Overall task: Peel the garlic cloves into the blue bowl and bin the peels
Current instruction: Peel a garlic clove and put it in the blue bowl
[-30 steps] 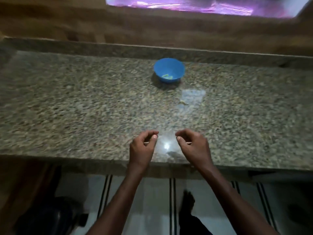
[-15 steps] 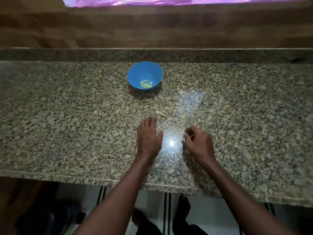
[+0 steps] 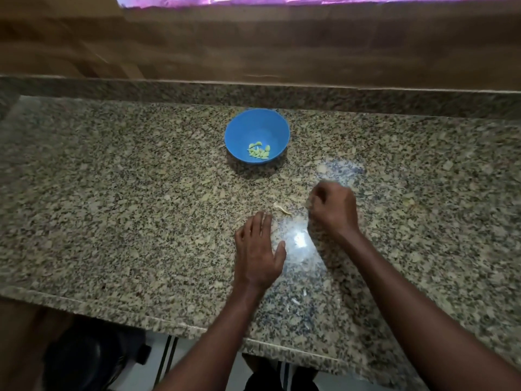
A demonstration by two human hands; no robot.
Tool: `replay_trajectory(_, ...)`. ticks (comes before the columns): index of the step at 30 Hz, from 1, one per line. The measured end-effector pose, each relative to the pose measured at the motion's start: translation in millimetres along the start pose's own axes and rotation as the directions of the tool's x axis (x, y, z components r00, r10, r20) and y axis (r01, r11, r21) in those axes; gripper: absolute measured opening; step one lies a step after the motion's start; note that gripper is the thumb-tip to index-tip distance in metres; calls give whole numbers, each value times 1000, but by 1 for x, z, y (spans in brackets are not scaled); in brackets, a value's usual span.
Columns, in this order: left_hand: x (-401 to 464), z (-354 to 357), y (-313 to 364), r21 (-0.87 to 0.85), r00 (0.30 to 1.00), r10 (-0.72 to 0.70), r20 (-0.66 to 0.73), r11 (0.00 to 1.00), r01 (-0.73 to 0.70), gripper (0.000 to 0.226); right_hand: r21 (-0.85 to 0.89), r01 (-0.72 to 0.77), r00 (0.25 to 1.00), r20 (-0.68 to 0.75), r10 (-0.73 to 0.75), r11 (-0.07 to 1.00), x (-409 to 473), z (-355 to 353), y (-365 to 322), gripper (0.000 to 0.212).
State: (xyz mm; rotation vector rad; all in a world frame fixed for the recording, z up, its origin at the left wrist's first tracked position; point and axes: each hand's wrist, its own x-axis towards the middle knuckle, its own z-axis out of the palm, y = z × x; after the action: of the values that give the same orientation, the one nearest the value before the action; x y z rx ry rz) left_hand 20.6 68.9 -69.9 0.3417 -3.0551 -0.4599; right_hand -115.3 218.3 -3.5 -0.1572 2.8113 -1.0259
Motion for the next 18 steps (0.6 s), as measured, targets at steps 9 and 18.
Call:
replay_trajectory(9,1,0,0,-22,1000,1,-8,1000,-1,72,20,259,965,-49,-258,966,120,11,-116,5)
replay_trajectory(18,-1,5,-1,-40,998,31,-47,999,-33,71,40,326,943,-83,-322,945,63,10,-76,9)
